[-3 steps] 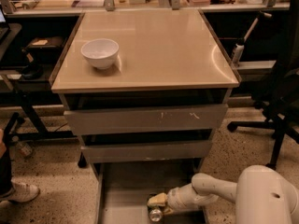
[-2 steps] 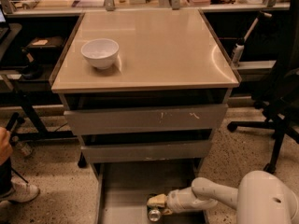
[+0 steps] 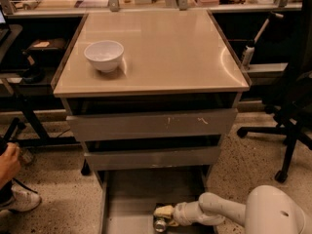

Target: Place green can into bottom drawer

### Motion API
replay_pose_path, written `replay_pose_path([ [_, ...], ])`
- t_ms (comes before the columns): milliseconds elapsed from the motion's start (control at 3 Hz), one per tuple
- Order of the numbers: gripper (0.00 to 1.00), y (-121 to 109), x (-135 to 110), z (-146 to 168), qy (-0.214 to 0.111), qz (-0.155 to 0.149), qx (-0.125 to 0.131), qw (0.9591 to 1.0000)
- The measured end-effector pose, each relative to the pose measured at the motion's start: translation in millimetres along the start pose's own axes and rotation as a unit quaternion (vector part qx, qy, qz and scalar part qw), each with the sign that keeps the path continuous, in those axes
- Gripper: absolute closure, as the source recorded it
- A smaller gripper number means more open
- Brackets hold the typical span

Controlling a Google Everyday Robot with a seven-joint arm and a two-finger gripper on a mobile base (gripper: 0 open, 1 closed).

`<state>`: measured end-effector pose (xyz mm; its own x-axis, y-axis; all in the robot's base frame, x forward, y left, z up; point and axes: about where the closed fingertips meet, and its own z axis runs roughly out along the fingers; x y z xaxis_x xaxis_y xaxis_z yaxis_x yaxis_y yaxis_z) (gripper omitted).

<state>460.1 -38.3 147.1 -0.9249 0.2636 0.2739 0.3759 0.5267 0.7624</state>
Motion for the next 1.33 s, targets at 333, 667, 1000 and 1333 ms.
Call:
replay_pose_path([
  [333,1.00,-19,-1,11,-0.005,0.012,0.015,0.9998],
  [667,1.00,-31,-1,17,-0.005,0.023,0.026,0.9994],
  [1000,0.81,-31,-1,17,-0.005,0.023,0.026,0.9994],
  [1333,0.58,-31,-1,17,-0.005,0.023,0.026,0.9994],
])
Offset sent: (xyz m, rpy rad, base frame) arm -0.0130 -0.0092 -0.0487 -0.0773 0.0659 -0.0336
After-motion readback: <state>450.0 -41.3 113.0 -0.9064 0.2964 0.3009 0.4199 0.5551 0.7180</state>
